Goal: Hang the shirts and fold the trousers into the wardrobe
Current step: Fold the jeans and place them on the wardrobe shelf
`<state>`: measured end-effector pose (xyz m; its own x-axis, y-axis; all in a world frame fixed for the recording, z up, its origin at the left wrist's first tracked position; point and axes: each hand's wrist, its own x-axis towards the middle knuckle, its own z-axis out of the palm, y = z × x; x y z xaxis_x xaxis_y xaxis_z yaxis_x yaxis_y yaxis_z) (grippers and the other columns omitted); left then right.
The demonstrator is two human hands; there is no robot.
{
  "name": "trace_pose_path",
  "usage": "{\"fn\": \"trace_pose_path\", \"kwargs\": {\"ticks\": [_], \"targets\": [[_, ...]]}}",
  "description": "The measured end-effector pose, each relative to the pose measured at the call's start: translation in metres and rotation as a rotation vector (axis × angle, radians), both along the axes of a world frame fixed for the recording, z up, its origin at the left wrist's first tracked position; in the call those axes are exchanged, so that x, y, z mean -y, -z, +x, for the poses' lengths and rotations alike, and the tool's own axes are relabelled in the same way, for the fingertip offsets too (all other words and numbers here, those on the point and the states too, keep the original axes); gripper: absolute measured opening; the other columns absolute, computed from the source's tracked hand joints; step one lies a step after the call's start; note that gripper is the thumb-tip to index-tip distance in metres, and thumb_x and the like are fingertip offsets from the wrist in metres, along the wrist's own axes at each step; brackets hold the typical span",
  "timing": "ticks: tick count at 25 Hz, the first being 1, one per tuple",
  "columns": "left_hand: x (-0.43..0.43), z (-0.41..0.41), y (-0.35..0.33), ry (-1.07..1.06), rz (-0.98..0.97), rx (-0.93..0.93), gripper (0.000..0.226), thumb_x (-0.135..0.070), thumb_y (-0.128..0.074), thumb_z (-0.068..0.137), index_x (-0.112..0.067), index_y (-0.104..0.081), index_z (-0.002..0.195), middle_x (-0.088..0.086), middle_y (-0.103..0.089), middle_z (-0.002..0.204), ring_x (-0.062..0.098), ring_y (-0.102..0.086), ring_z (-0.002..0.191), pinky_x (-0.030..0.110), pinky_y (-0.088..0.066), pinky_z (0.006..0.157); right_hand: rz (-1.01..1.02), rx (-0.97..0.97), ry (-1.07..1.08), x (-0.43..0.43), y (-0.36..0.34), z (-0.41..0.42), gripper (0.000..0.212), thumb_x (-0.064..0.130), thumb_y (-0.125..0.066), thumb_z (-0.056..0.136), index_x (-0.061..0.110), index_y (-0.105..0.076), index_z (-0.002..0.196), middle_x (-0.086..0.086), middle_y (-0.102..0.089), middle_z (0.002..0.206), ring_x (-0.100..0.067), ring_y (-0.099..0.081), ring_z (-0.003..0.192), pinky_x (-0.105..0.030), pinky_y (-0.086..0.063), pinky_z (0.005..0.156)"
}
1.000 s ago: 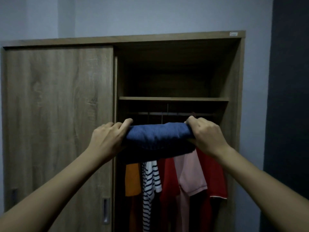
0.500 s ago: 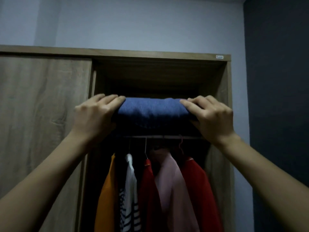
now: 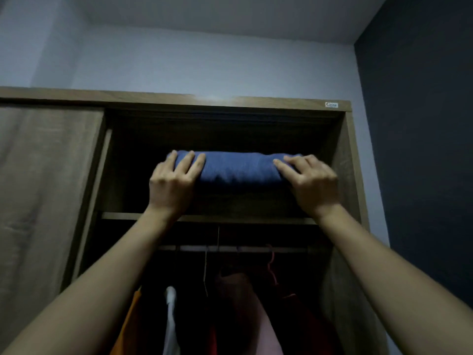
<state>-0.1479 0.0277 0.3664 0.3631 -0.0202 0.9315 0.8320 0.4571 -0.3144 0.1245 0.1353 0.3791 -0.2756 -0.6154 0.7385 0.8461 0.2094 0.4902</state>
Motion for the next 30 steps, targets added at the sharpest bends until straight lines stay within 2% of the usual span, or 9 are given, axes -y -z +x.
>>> {"fn": "trace_pose_path", "kwargs": {"ticks": [5, 8, 14, 18, 21, 23, 25, 28, 30], "targets": [[-0.061, -0.018, 0.006, -0.05, -0.489, 0.038, 0.063, -0.018, -0.076, 0.072, -0.019, -0.054, 0.131, 0.01, -0.063, 0.124, 0.035, -0.065, 0.1, 0.04, -0.056, 0.073, -0.338, 0.128, 0.102, -0.067, 0.025, -0.01, 0.044, 0.018, -0.08, 0.059, 0.017, -0.067, 0.101, -0.007, -0.065, 0.083, -0.026, -0.061, 0.063, -0.026, -0.041, 0.041], [-0.074, -0.028, -0.004, -0.087, -0.568, 0.039, 0.061, -0.028, -0.051, 0.094, -0.03, -0.023, 0.148, -0.003, -0.039, 0.148, 0.021, -0.05, 0.124, 0.033, -0.047, 0.092, -0.448, 0.115, 0.119, -0.085, 0.028, -0.015, 0.058, 0.019, -0.088, 0.049, 0.013, -0.066, 0.103, -0.01, -0.063, 0.082, -0.028, -0.061, 0.063, -0.027, -0.04, 0.038], [-0.099, -0.018, -0.019, -0.096, -0.509, -0.038, 0.055, -0.026, -0.041, 0.099, -0.032, -0.02, 0.149, -0.001, -0.039, 0.149, 0.024, -0.054, 0.118, 0.034, -0.052, 0.084, -0.521, 0.162, 0.151, -0.105, 0.01, -0.001, 0.054, 0.013, -0.079, 0.067, 0.018, -0.061, 0.118, -0.01, -0.062, 0.094, -0.029, -0.06, 0.074, -0.031, -0.044, 0.046], [-0.105, -0.016, -0.023, 0.043, -0.774, 0.042, 0.056, -0.034, -0.05, 0.094, -0.054, -0.022, 0.138, -0.006, -0.044, 0.14, 0.012, -0.043, 0.099, 0.025, -0.037, 0.078, -1.207, 0.379, -0.022, -0.103, 0.001, 0.026, 0.07, 0.001, -0.06, 0.082, 0.043, -0.037, 0.133, -0.002, -0.048, 0.125, -0.021, -0.047, 0.115, -0.034, -0.042, 0.091], [-0.09, -0.025, -0.018, 0.348, -1.08, 0.313, 0.045, -0.065, -0.047, 0.082, -0.067, -0.025, 0.122, -0.013, -0.039, 0.139, 0.006, -0.034, 0.106, 0.026, -0.029, 0.087, -1.689, 0.365, -0.339, -0.083, -0.005, 0.035, 0.075, -0.01, -0.046, 0.081, 0.046, -0.039, 0.13, 0.003, -0.041, 0.132, -0.02, -0.045, 0.119, -0.032, -0.041, 0.093], [-0.075, -0.026, -0.015, 0.414, -1.16, 0.332, 0.067, -0.094, -0.023, 0.059, -0.069, -0.026, 0.121, -0.016, -0.031, 0.145, 0.003, -0.03, 0.116, 0.027, -0.026, 0.095, -1.855, 0.325, -0.457, -0.067, -0.007, 0.037, 0.058, -0.001, -0.046, 0.087, 0.036, -0.046, 0.133, 0.002, -0.042, 0.129, -0.021, -0.049, 0.11, -0.037, -0.043, 0.093], [-0.072, -0.022, -0.015, 0.371, -1.155, 0.313, 0.081, -0.096, -0.013, 0.056, -0.063, -0.026, 0.129, -0.012, -0.026, 0.151, 0.007, -0.029, 0.127, 0.029, -0.024, 0.103, -1.718, 0.242, -0.332, -0.057, -0.008, 0.028, 0.033, 0.028, -0.04, 0.097, 0.026, -0.054, 0.127, -0.004, -0.05, 0.131, -0.021, -0.05, 0.113, -0.045, -0.034, 0.103], [-0.083, -0.007, -0.014, 0.235, -1.043, 0.406, 0.061, -0.072, -0.021, 0.084, -0.051, -0.017, 0.142, -0.006, -0.015, 0.158, 0.021, -0.015, 0.144, 0.046, -0.02, 0.115, -1.206, 0.212, 0.078, -0.055, -0.002, -0.001, 0.05, 0.052, -0.025, 0.096, 0.024, -0.053, 0.127, -0.004, -0.045, 0.141, -0.023, -0.041, 0.128, -0.045, -0.019, 0.111], [-0.091, 0.003, -0.005, 0.149, -0.981, 0.415, 0.064, -0.067, -0.024, 0.088, -0.046, -0.01, 0.146, -0.006, -0.014, 0.158, 0.024, -0.012, 0.144, 0.045, -0.019, 0.114, -1.139, 0.25, 0.119, -0.065, 0.016, -0.015, 0.053, 0.056, -0.023, 0.095, 0.031, -0.035, 0.14, 0.0, -0.033, 0.15, -0.02, -0.032, 0.136, -0.044, -0.017, 0.111]]}}
